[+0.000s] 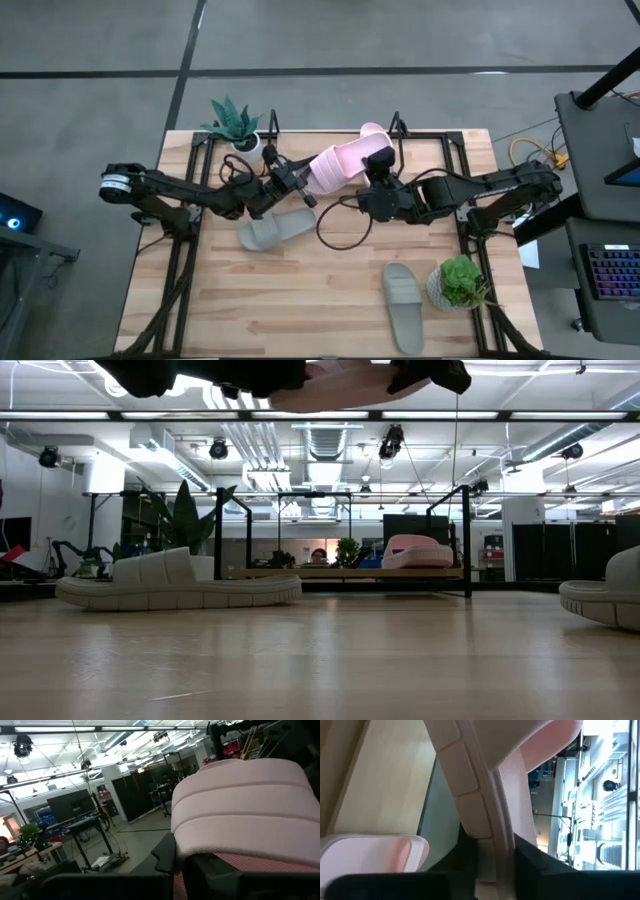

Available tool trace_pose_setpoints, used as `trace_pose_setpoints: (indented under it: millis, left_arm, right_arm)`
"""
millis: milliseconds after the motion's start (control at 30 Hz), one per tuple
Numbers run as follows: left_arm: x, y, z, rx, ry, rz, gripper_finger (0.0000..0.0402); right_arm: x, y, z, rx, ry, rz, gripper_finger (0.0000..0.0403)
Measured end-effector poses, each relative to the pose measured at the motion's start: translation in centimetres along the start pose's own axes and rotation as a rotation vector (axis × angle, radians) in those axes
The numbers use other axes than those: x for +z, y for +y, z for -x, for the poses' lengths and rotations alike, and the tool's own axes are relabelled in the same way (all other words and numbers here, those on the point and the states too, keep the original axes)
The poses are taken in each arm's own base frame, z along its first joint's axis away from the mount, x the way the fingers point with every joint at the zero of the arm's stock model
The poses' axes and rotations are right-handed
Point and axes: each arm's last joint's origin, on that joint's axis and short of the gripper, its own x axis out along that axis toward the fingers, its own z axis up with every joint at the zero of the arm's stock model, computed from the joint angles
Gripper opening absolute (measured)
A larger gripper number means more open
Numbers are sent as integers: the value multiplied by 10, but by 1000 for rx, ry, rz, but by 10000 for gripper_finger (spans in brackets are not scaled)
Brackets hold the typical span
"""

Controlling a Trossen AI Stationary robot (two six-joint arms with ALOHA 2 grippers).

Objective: Pick and place slides into the shelf
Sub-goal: Put the pink slide on the shelf

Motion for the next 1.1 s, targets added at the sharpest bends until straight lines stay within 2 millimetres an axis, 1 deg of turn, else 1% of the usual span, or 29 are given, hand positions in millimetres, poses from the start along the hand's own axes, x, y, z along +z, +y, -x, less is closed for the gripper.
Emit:
trace_pose_setpoints:
  millis: [33, 100, 200, 267, 400, 567, 633, 733, 867, 1000, 1100]
  left_arm:
    - [-1, 0, 0, -1, 3, -2, 0]
    - [-2, 0, 1, -3, 3, -9, 5]
    - [-2, -1, 1, -13, -2, -95, 23]
    - [-2, -1, 1, -26, -8, -154, 41]
    - [-5, -2, 4, -53, -18, -274, 87]
    - [-4, -1, 6, -72, -36, -308, 141]
    - [-3, 0, 7, -79, -44, -361, 155]
    - [-3, -2, 8, -109, -66, -443, 165]
    - [-2, -5, 10, -143, -102, -534, 166]
    - [-1, -7, 11, -154, -115, -583, 166]
    - [-1, -8, 11, -154, -119, -631, 164]
  right_arm:
    - [0, 0, 0, 8, -8, -3, 52]
    - [-1, -1, 1, 16, -20, -21, 50]
    - [-3, -3, 3, 28, -35, -63, 50]
    - [-7, -6, 6, 47, -64, -97, 50]
    - [-17, -14, 16, 129, -183, -170, 49]
    - [-31, -18, 23, 176, -250, -245, 46]
    - [-33, -17, 23, 204, -273, -263, 45]
    - [-34, -14, 20, 235, -276, -287, 45]
    - [-35, -12, 15, 249, -266, -295, 45]
    - [-37, -13, 9, 293, -287, -332, 45]
    - [-39, -16, 5, 292, -280, -370, 45]
